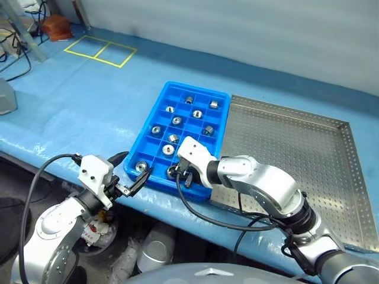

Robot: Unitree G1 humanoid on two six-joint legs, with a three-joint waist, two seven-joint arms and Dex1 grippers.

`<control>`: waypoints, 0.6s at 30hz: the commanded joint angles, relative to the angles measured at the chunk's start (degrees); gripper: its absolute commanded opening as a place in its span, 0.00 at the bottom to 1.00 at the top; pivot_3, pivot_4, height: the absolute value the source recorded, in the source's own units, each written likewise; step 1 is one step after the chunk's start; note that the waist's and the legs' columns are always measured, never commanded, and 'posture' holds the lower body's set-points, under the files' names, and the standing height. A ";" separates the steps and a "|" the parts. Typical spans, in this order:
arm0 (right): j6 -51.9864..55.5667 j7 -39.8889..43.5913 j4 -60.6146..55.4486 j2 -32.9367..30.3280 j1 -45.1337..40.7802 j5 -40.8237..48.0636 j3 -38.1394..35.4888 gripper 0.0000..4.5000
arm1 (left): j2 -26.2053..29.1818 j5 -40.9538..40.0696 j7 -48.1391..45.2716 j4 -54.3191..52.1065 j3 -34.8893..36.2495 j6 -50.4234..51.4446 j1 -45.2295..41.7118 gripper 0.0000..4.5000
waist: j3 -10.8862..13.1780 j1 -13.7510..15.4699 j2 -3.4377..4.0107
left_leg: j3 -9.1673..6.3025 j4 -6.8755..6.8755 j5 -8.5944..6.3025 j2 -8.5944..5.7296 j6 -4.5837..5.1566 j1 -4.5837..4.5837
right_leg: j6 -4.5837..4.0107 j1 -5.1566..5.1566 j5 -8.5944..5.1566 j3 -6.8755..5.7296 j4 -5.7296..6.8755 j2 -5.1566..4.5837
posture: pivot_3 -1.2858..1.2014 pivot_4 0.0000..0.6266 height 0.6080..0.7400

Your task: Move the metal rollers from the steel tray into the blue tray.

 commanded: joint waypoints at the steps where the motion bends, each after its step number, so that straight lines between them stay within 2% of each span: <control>1: -0.75 0.25 -1.28 -0.35 1.05 -0.13 -0.43 0.20 | -0.11 -0.66 0.06 -3.08 0.10 -0.74 -0.27 1.00 | -0.12 0.84 -0.07 | 0.06 0.00 -0.01 -0.03 -0.01 -0.01 | 0.00 -0.03 0.00 0.00 0.00 0.02 | 0.73 0.24 1.00; 7: -0.25 0.48 -2.40 -1.31 2.15 0.13 -2.17 0.64 | 0.21 -0.70 -0.34 -2.31 -0.81 -0.53 -1.20 1.00 | -0.15 2.35 -0.10 | 0.02 0.06 -0.08 0.14 -0.35 0.00 | -0.18 -0.08 -0.01 -0.07 0.04 0.42 | 0.73 0.24 1.00; 12: 0.30 -0.21 -3.44 -1.54 2.66 0.07 -3.81 1.00 | 0.33 -0.73 -0.42 -1.98 -1.52 -0.35 -2.00 1.00 | -0.15 2.43 -0.11 | -0.05 0.06 -0.17 0.18 -0.47 -0.04 | -0.30 -0.05 -0.08 -0.12 0.04 0.50 | 0.72 0.24 1.00; 18: 0.34 -0.03 -4.67 -1.93 2.72 0.90 -6.03 1.00 | 0.58 -0.88 -0.83 -1.65 -1.94 -0.18 -2.67 1.00 | -0.15 2.41 -0.11 | -0.09 0.08 -0.18 0.22 -0.50 -0.20 | -0.09 0.01 0.05 -0.15 0.09 0.58 | 0.71 0.24 1.00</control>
